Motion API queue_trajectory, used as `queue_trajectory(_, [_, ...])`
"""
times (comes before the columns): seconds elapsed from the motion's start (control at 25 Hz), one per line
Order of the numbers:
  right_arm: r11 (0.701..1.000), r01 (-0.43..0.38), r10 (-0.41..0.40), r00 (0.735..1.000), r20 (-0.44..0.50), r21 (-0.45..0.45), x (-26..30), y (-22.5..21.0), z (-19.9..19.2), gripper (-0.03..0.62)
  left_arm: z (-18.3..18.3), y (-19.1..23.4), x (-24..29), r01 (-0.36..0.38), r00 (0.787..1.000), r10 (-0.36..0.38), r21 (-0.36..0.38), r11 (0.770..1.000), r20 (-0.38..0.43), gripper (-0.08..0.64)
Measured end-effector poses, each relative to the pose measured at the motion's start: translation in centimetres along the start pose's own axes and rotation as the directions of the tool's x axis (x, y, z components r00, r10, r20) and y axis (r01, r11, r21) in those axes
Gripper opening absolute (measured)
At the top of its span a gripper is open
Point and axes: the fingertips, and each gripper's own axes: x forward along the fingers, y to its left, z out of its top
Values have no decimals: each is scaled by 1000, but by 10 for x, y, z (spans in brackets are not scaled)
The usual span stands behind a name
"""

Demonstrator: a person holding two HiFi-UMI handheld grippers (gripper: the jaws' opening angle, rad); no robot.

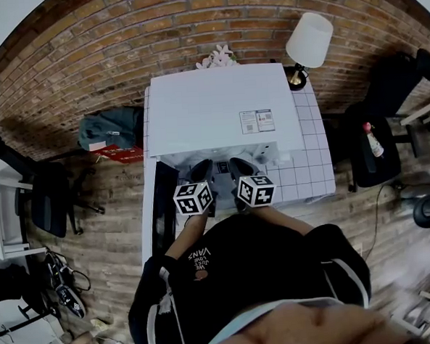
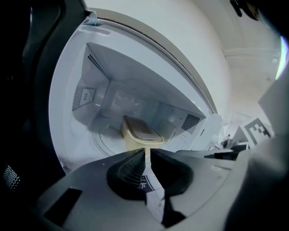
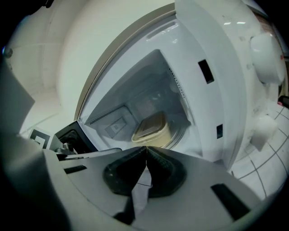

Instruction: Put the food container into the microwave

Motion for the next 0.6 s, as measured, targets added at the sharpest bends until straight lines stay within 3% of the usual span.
queue_trajectory(0.6, [1000, 3, -5, 998, 61, 26, -31, 16, -15, 5, -17, -16, -33, 41, 999, -41, 20, 999, -2, 36])
